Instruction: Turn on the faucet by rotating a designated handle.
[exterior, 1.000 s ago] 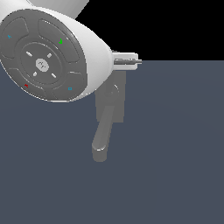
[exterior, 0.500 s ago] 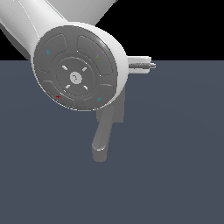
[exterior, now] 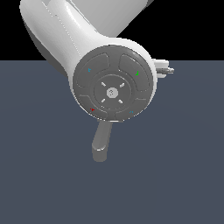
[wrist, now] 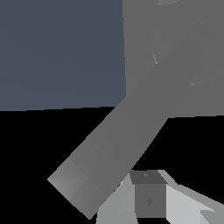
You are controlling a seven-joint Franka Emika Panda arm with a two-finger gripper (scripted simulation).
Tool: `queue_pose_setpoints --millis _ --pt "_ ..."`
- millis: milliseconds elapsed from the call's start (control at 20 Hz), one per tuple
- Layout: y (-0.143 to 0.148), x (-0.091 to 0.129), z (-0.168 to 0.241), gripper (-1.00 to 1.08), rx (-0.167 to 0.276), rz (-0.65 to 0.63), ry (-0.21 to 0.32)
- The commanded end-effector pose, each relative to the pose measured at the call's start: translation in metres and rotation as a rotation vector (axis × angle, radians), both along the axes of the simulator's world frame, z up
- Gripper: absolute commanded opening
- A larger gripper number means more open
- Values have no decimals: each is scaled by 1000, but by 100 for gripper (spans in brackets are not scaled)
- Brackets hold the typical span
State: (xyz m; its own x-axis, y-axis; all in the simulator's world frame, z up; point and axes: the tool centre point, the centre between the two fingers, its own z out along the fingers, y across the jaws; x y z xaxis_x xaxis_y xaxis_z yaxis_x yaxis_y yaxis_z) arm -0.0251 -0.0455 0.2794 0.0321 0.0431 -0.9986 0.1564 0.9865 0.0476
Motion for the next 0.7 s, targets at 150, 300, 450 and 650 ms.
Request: queue_pose_setpoints --millis 150,300,450,650 --pt "-10 5 7 -100 -14 15 -23" --pt "-17 5 -1 -100 -21 21 -15" --pt "-23 5 -8 -100 -29 27 -6" --pt "-32 5 -17 -100 -39 34 5"
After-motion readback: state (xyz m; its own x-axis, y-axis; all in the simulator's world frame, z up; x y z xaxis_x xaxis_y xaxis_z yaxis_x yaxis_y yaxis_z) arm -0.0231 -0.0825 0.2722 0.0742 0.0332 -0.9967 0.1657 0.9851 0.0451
